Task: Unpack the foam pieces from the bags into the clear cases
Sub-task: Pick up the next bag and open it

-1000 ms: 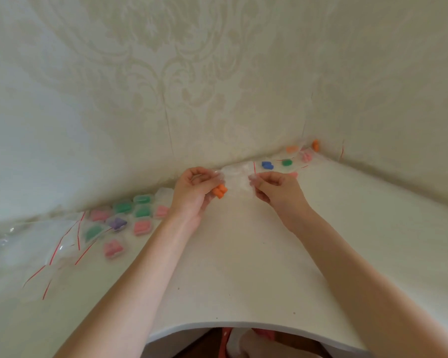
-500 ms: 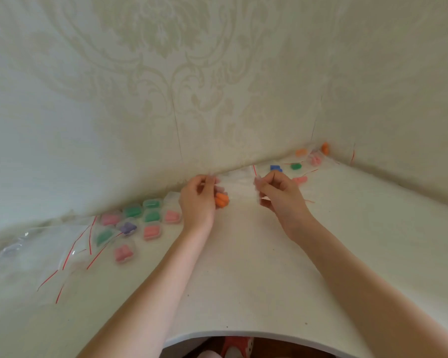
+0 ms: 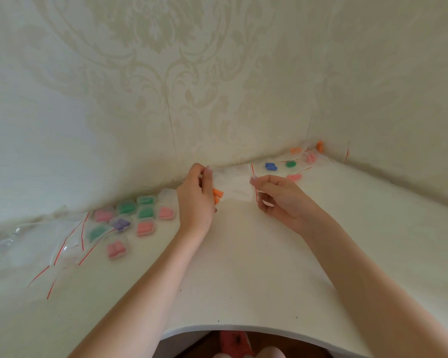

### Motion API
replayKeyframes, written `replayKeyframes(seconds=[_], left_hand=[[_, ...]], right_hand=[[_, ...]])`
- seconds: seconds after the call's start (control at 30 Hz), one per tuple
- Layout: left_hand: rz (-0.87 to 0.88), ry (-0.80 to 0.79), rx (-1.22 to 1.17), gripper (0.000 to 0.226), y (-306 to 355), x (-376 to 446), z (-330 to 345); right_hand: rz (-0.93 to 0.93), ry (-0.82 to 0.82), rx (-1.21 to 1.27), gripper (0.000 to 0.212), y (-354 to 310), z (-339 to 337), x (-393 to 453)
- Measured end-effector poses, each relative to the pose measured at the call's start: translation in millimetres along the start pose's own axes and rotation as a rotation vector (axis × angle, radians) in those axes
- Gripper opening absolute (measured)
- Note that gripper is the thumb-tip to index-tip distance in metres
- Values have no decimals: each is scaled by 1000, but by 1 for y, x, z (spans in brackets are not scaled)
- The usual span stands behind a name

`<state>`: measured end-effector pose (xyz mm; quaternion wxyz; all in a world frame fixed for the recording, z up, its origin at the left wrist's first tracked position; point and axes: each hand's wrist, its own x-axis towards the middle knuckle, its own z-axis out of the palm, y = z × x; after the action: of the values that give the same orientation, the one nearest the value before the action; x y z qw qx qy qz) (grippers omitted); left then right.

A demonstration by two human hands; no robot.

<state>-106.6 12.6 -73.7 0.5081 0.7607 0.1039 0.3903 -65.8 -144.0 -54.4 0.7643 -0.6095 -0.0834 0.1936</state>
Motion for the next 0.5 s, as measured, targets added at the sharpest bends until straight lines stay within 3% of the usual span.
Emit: replayKeyframes(seconds=[0.17, 0.27, 0.37, 0.5], left_hand=[[195, 123, 211, 21, -4, 1, -2], [288, 198, 129, 16, 5, 0, -4], [203, 7, -95, 18, 15, -3, -3], [-110, -347, -361, 13, 23, -9, 4]], right_hand=[[-79, 26, 34, 20, -3, 2, 0], [-267, 123, -145, 26, -4, 6, 0], [-408, 195, -363, 33, -2, 12, -2], [-500, 177, -617, 34, 2, 19, -7]])
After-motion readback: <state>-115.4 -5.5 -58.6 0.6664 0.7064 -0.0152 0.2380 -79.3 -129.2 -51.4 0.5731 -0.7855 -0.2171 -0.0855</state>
